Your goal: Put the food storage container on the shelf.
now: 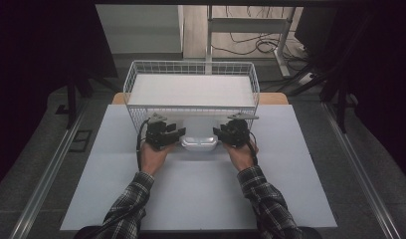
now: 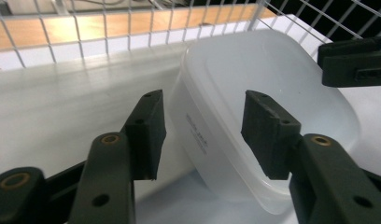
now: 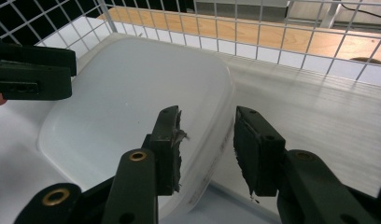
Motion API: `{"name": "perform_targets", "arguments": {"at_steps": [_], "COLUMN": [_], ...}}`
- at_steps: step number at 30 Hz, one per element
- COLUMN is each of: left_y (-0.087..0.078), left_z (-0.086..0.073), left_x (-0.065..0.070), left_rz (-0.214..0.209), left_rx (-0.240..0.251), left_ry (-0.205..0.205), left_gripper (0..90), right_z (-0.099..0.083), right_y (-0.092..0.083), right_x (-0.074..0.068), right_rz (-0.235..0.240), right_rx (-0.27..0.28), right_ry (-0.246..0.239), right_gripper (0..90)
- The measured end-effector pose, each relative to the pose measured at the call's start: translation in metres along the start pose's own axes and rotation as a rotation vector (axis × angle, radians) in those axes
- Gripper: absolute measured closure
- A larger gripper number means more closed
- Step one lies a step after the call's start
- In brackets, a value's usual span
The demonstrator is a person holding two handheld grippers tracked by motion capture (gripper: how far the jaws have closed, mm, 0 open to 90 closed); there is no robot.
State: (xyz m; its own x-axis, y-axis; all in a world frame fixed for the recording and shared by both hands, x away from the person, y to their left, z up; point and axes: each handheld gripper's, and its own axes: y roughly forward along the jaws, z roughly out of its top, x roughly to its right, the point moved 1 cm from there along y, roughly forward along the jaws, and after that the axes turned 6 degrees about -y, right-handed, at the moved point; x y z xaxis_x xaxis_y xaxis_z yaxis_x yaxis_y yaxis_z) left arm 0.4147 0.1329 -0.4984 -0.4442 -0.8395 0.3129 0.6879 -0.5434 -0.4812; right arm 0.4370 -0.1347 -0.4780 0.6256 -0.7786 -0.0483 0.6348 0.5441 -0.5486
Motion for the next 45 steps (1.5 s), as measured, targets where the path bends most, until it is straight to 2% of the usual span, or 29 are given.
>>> {"name": "perform_targets", "arguments": {"at_steps": [4,6,7,11,13,17,18,19,20,21,22,23,26,29,32,35,37,38,39,40,43,45], "left_y": [-0.007,-0.014,-0.014,-0.02,-0.024,-0.033,-0.037,-0.037,-0.042,-0.042,-0.048,-0.051,-0.059,-0.067,-0.08,-0.086,-0.093,-0.093,-0.096,-0.096,-0.1,-0.103], "left_z": [0.001,0.001,0.001,-0.003,-0.005,-0.012,-0.017,-0.017,-0.023,-0.023,-0.03,-0.034,-0.042,-0.046,-0.055,-0.061,-0.071,-0.071,-0.079,-0.079,-0.09,-0.097], "left_x": [0.003,0.006,0.006,0.014,0.018,0.025,0.027,0.027,0.029,0.029,0.029,0.028,0.024,0.025,0.026,0.027,0.03,0.03,0.032,0.032,0.034,0.034], "left_rz": [0.005,-0.03,-0.03,-0.055,-0.076,-0.115,-0.12,-0.12,-0.125,-0.125,-0.119,-0.117,-0.125,-0.131,-0.108,-0.101,-0.082,-0.082,-0.049,-0.049,-0.015,-0.003], "left_rx": [0.024,0.038,0.038,0.034,0.035,0.031,0.019,0.019,0.011,0.011,0.006,0.01,0.005,0.012,0.009,0.012,0.009,0.009,0.008,0.008,-0.003,-0.018], "left_ry": [0.014,0.003,0.003,0.032,0.04,0.053,0.066,0.066,0.088,0.088,0.093,0.092,0.053,0.046,0.081,0.093,0.125,0.125,0.165,0.165,0.218,0.226], "left_gripper": [44.0,40.7,39.3,33.1,31.7,22.0,18.8,17.3,15.6,14.5,13.4,12.3,10.5,9.1,7.1,5.8,3.9,3.6,3.1,2.8,2.5,2.2], "right_z": [0.003,0.005,0.006,0.005,0.004,0.002,0.0,0.0,-0.001,-0.002,-0.003,-0.004,-0.006,-0.007,-0.01,-0.011,-0.016,-0.016,-0.02,-0.022,-0.026,-0.029], "right_y": [-0.003,-0.009,-0.01,-0.014,-0.017,-0.025,-0.03,-0.03,-0.034,-0.036,-0.037,-0.039,-0.043,-0.045,-0.049,-0.049,-0.048,-0.048,-0.045,-0.044,-0.04,-0.036], "right_x": [0.001,0.002,0.002,-0.001,-0.004,-0.009,-0.011,-0.011,-0.013,-0.015,-0.016,-0.017,-0.022,-0.026,-0.034,-0.037,-0.042,-0.042,-0.045,-0.046,-0.047,-0.048], "right_rz": [0.001,0.022,0.032,0.054,0.066,0.092,0.107,0.107,0.12,0.128,0.138,0.147,0.177,0.191,0.214,0.216,0.207,0.207,0.203,0.203,0.206,0.21], "right_rx": [0.002,0.015,0.019,0.017,0.015,0.019,0.021,0.021,0.027,0.029,0.032,0.032,0.028,0.019,0.003,-0.005,-0.019,-0.019,-0.029,-0.034,-0.043,-0.052], "right_ry": [-0.011,-0.009,-0.007,-0.008,-0.015,-0.056,-0.067,-0.067,-0.075,-0.072,-0.066,-0.06,-0.06,-0.071,-0.114,-0.135,-0.168,-0.168,-0.179,-0.182,-0.181,-0.175], "right_gripper": [59.3,60.2,60.6,63.8,67.3,76.9,80.9,80.9,85.2,86.6,87.6,88.1,88.3,88.1,88.4,88.7,88.7,88.7,88.7,88.7,88.7,88.7]}}
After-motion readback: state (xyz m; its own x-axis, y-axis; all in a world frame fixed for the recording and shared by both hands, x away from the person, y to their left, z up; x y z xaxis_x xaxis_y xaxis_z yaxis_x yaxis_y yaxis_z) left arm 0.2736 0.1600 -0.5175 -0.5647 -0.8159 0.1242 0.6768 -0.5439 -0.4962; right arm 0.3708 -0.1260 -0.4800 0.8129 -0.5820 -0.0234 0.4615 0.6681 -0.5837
